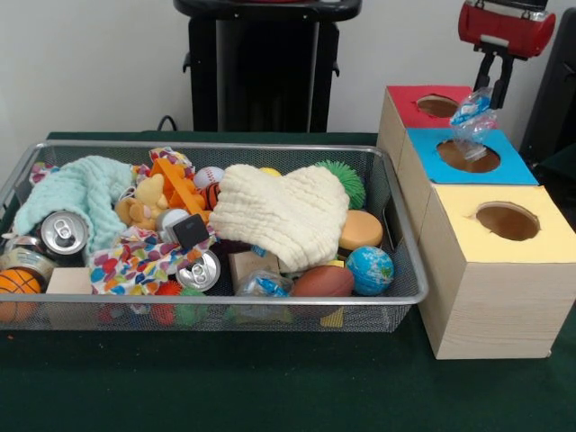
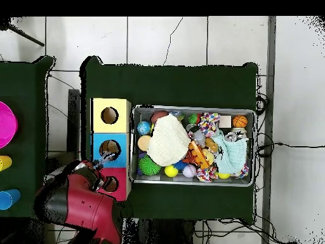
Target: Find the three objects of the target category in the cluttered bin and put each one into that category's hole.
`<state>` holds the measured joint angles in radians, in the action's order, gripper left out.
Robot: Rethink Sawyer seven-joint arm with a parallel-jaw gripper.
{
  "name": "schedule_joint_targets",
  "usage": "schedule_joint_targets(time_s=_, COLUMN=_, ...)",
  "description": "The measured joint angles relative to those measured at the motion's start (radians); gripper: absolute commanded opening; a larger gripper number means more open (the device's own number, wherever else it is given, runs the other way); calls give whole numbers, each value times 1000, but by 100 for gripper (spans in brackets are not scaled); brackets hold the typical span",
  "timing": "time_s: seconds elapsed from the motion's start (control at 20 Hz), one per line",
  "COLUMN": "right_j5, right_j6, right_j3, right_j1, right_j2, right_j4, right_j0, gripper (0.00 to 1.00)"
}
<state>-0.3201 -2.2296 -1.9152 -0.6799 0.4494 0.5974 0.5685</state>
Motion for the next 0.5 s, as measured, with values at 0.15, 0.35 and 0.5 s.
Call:
schedule_joint_targets(time_s=0.15, right_j5=0, right_j6=0, right_j3=0, right_j1=0, right_j2=0, right_j4=3, right_j0=0, gripper=0)
schedule_joint_targets(time_s=0.35, right_j5=0, right_j6=0, right_j3=-5, right_j1=-1, right_j2=0, right_j4=13, right_j0=0, gripper=100)
schedule_joint_targets(time_s=0.5, right_j5=0, right_j6=0, right_j3=-9, right_j1=-1, right_j2=-2, right_j4=16, right_j0=-1, gripper=100)
